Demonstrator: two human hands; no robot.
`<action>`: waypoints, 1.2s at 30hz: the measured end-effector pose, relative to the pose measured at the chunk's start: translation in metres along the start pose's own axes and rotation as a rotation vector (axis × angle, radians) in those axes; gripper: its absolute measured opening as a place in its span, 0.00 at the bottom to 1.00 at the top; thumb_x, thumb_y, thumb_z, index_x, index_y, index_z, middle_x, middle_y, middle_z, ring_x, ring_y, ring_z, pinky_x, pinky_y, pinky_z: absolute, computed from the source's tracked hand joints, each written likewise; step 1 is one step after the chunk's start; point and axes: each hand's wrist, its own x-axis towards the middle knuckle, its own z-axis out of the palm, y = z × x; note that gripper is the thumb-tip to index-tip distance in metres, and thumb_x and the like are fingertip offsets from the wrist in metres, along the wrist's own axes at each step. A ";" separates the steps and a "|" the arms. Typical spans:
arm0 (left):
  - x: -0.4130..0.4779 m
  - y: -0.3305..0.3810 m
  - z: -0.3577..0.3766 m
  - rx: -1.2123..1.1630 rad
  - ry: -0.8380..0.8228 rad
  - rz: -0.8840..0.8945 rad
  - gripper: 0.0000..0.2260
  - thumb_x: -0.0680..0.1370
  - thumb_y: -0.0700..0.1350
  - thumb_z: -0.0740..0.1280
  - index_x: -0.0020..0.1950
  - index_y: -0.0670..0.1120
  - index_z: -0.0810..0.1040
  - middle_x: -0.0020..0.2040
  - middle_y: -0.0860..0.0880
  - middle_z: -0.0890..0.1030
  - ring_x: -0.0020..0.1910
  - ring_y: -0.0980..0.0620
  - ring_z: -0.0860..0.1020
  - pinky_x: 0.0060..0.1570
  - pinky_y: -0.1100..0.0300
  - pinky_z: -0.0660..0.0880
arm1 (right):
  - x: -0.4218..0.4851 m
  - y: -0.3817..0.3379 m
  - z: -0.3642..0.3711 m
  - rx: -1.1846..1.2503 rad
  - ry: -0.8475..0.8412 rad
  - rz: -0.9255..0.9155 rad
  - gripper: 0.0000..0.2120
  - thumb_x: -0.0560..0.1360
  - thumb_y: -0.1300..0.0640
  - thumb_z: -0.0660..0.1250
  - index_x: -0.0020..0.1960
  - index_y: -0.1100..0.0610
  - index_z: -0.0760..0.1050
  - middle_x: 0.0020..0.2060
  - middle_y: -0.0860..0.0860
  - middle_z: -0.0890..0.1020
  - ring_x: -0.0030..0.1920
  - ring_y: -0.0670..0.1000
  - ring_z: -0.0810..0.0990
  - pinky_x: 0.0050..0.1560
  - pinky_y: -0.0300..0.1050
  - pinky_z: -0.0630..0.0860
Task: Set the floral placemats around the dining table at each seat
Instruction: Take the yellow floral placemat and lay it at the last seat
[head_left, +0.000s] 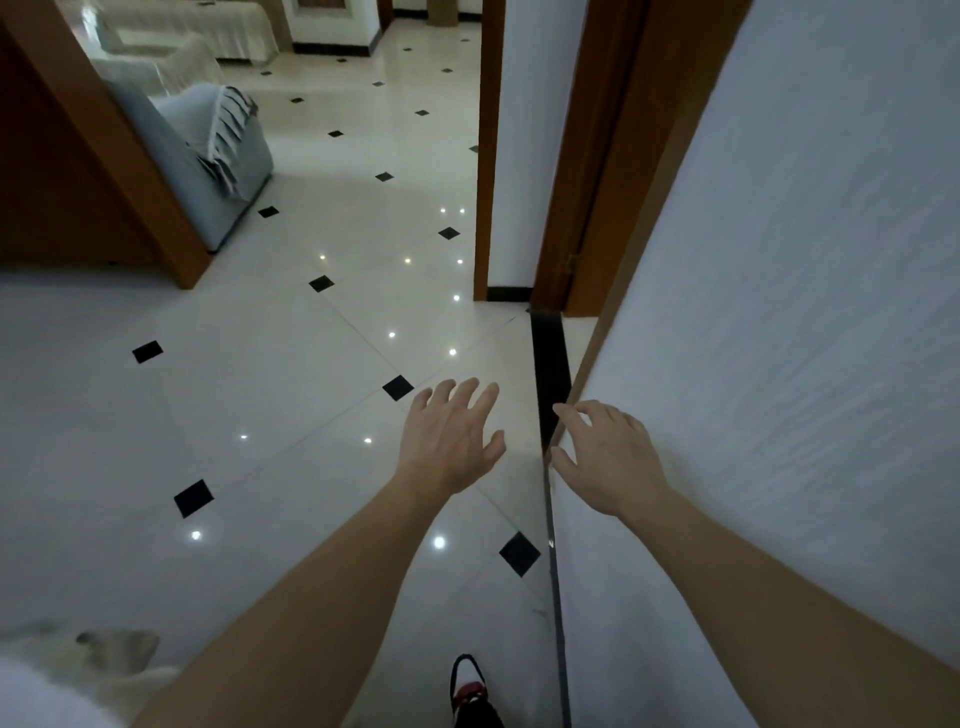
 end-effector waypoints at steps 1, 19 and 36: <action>0.012 -0.005 -0.002 -0.003 0.000 -0.006 0.29 0.79 0.62 0.53 0.77 0.53 0.58 0.76 0.47 0.66 0.73 0.45 0.65 0.71 0.46 0.64 | 0.014 0.002 -0.004 -0.006 0.007 -0.002 0.26 0.78 0.44 0.59 0.73 0.52 0.66 0.66 0.54 0.74 0.64 0.56 0.73 0.65 0.54 0.68; 0.183 -0.099 -0.014 0.033 -0.017 -0.169 0.28 0.79 0.62 0.53 0.77 0.53 0.59 0.75 0.48 0.67 0.73 0.44 0.65 0.70 0.47 0.65 | 0.277 0.009 0.005 -0.017 -0.070 -0.125 0.27 0.78 0.41 0.56 0.75 0.48 0.60 0.71 0.51 0.69 0.70 0.53 0.68 0.70 0.53 0.65; 0.186 -0.277 -0.043 0.103 0.004 -0.857 0.27 0.79 0.61 0.55 0.76 0.51 0.61 0.74 0.48 0.69 0.71 0.44 0.67 0.67 0.47 0.66 | 0.487 -0.219 -0.001 -0.010 -0.126 -0.848 0.27 0.78 0.43 0.58 0.75 0.49 0.62 0.71 0.52 0.70 0.71 0.54 0.67 0.71 0.54 0.62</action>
